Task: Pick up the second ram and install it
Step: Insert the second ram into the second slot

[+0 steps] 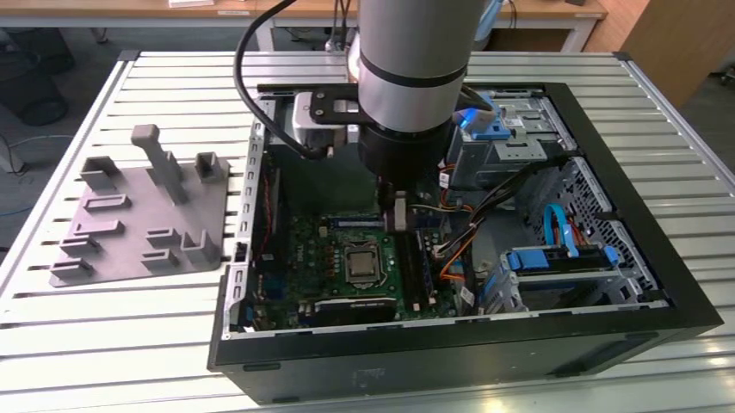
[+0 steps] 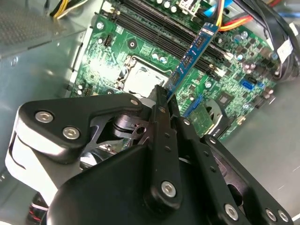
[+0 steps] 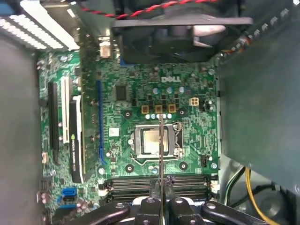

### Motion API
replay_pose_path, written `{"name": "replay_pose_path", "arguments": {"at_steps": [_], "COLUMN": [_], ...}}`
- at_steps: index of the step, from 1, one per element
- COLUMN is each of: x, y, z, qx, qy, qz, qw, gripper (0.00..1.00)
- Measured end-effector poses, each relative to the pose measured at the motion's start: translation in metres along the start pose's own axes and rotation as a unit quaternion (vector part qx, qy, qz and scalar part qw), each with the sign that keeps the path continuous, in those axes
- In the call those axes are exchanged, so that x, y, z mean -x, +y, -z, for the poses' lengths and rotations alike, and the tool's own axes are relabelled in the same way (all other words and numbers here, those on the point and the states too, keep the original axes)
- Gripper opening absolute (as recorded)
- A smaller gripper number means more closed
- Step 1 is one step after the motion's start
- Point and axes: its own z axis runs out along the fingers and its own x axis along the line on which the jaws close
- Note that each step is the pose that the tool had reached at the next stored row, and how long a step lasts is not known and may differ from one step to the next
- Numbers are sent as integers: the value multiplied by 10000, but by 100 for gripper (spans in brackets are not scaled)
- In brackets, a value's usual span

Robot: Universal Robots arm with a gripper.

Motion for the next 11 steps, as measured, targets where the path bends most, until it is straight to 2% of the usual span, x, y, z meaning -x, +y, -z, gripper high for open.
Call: {"name": "replay_pose_path", "arguments": {"at_steps": [5, 11], "x": [0, 0], "y": [0, 0], "z": [-1, -4], "qx": [-16, -24], "qy": [2, 3], "qz": [-445, -656], "qw": [9990, 9978], "gripper": [14, 14]}}
